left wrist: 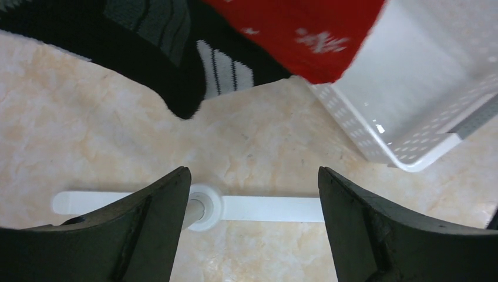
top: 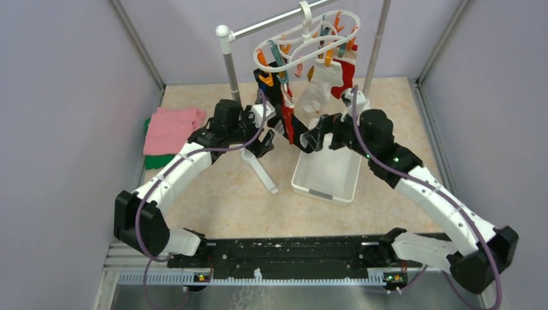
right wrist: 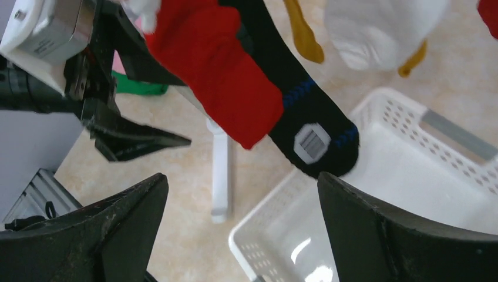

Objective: Remove the socks clipped to the hanger

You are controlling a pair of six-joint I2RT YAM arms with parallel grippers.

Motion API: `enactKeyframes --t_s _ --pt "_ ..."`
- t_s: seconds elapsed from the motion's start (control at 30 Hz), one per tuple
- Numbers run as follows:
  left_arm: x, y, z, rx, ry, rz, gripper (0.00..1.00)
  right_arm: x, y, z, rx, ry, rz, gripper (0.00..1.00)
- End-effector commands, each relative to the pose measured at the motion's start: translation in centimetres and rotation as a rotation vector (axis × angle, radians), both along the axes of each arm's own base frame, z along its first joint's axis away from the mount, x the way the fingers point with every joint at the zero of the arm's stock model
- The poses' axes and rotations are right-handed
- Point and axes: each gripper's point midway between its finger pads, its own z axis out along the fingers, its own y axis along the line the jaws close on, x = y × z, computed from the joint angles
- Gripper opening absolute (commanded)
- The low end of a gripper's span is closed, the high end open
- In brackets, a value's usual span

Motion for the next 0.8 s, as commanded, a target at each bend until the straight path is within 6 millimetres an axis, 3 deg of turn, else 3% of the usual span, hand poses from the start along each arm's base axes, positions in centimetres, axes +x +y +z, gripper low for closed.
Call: enactKeyframes --t_s 0.0,0.13,0.3,0.47,0.6,0.63,0.77 --pt "-3.6 -1.8 4.2 -0.165 0.019 -0.121 0.87 2.1 5.9 6.8 0.076 -0.236 0.158 0.97" --pt "-7.3 -1.9 6.1 -0.218 0.064 -0.208 0.89 3.7 9.5 6.5 0.02 -0.309 0.156 0.93" --pt "-9.1 -1.7 9.2 -0.285 0.069 -0.204 0.9 6.1 9.7 5.3 0.01 -0.342 0.075 0.81" --pt "-9.1 -2.5 11.4 -0.341 0.087 -0.222 0.91 5.7 9.9 5.9 0.017 -0.392 0.103 0.52" --pt "-9.3 -3.5 12.0 -0.383 0.147 -0.254 0.92 4.4 9.6 7.9 0.05 -0.407 0.135 0.05" --pt "-9.6 -3.8 12.1 -0.404 0.171 -0.267 0.92 3.8 9.7 8.6 0.065 -0.412 0.157 0.0" --pt "-9.8 -4.1 12.0 -0.436 0.192 -0.268 0.91 2.0 9.5 10.4 0.106 -0.405 0.21 0.0"
